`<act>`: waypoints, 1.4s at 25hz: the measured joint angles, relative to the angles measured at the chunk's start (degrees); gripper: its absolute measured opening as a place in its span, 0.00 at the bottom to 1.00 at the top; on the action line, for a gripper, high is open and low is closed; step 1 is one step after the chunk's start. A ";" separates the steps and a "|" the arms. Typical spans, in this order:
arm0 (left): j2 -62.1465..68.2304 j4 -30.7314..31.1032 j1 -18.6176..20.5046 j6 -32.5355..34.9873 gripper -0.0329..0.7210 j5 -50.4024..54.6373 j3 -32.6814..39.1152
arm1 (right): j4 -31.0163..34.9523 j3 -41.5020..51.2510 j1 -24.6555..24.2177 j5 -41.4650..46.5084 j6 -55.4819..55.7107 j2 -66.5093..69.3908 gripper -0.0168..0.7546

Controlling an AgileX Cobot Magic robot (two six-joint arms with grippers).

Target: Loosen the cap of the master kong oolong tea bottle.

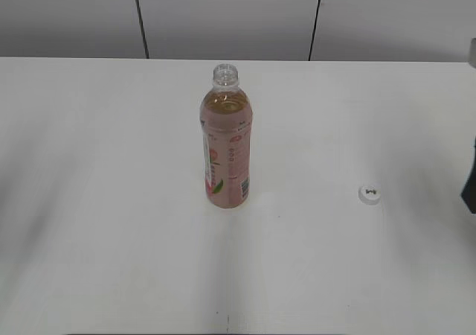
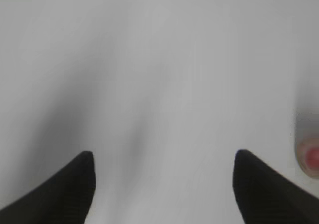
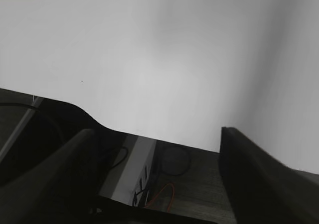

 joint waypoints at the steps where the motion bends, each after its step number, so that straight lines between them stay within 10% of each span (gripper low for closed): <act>1: -2.17 -1.38 -0.52 1.42 0.73 1.79 0.00 | -0.93 1.53 0.00 0.05 0.49 -2.83 0.77; 18: -28.82 -4.63 -0.85 19.24 0.72 30.59 -3.37 | -10.31 19.64 0.00 -0.34 7.61 -46.51 0.77; 35: -52.09 -4.16 -1.32 24.99 0.66 32.59 -2.88 | -10.68 27.97 0.00 -4.26 6.60 -78.94 0.77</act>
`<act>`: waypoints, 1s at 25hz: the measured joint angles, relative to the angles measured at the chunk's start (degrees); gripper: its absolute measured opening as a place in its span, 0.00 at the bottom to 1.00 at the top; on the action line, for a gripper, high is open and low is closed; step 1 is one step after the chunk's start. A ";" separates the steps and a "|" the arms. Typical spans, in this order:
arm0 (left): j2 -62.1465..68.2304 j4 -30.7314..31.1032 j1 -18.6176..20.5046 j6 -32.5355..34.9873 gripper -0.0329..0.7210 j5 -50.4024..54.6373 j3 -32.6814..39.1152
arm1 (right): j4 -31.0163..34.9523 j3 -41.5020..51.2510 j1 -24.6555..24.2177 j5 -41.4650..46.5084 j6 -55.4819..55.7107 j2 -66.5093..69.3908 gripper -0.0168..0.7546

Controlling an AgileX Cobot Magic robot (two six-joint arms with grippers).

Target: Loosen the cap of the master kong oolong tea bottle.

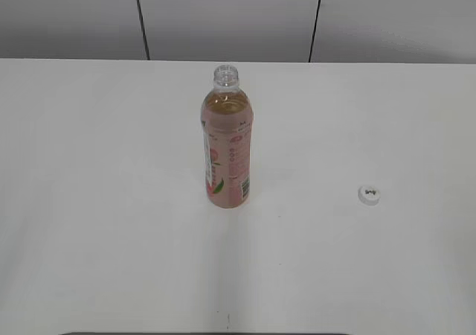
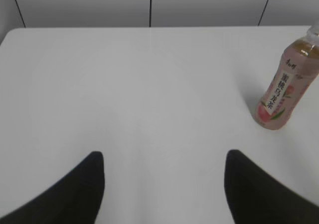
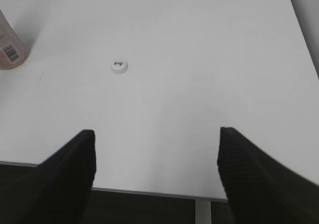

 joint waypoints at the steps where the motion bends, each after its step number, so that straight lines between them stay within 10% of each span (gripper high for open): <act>1: -1.51 0.00 0.00 0.00 0.66 0.25 0.03 | 0.00 0.11 0.00 0.06 0.00 -1.10 0.77; 25: -2.47 -0.04 0.11 0.39 0.60 0.26 0.03 | 0.07 0.22 -0.93 -0.11 0.05 -1.77 0.77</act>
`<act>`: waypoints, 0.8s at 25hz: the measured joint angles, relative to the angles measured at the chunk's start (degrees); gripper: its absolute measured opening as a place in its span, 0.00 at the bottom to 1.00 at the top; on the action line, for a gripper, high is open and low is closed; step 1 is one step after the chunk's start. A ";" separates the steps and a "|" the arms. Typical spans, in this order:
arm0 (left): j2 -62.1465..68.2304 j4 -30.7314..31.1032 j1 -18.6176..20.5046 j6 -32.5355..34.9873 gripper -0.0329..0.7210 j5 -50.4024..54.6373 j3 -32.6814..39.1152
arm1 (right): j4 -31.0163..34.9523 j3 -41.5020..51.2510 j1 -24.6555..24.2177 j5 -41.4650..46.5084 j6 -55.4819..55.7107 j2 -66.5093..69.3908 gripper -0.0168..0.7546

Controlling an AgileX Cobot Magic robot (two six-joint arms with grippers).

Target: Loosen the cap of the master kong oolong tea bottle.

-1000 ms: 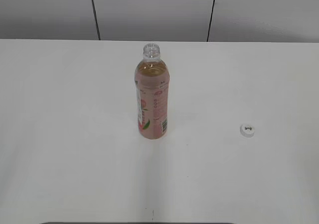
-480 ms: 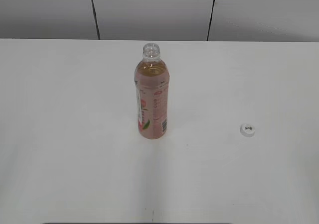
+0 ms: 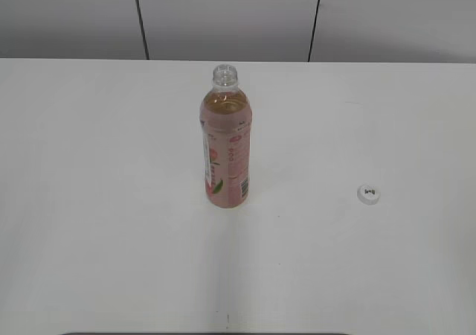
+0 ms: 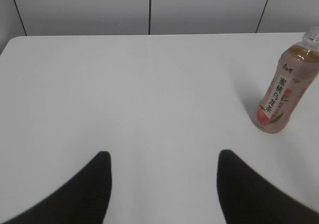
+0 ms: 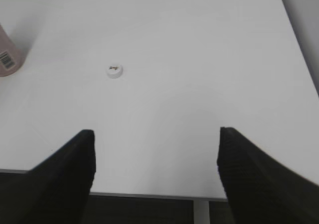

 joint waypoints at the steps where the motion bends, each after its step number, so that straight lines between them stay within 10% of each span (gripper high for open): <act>1: 0.00 0.00 0.54 0.00 0.59 0.00 0.00 | 0.00 0.00 -1.38 0.00 0.00 0.00 0.77; 8: 0.00 -0.02 4.62 0.00 0.58 0.00 0.00 | 0.00 0.00 -12.27 -0.13 0.00 0.00 0.77; 20: 0.00 -0.02 3.77 0.00 0.55 0.00 0.00 | 0.06 0.00 -12.60 -0.29 0.00 0.00 0.77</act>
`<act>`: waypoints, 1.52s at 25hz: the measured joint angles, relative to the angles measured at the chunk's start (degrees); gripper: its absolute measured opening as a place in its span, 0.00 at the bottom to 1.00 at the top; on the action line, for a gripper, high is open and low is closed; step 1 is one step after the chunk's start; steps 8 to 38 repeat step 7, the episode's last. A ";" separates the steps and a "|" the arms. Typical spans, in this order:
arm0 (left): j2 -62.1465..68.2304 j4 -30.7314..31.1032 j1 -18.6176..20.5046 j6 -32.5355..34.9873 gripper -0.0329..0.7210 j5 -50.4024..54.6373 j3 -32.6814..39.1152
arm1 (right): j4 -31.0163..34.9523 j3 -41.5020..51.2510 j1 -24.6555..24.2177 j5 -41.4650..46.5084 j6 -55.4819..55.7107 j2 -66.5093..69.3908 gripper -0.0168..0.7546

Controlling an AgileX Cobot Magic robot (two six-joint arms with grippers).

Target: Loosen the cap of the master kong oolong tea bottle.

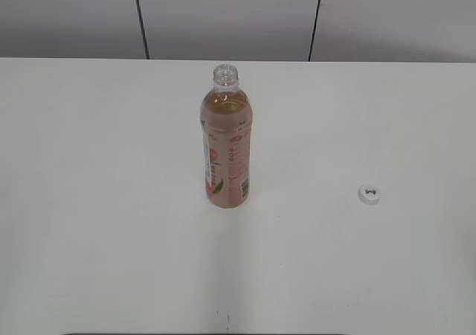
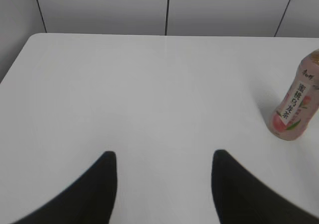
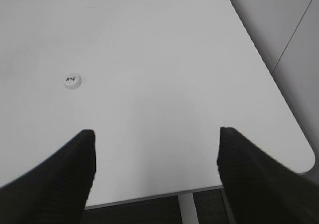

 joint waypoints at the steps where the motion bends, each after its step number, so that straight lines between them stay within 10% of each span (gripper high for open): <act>1: 0.00 0.00 0.00 0.00 0.55 0.00 0.00 | 0.00 0.00 0.00 -0.05 0.00 0.00 0.77; 38: 0.00 0.00 0.00 0.00 0.53 0.00 0.00 | 0.00 0.00 0.00 -0.05 0.00 0.00 0.77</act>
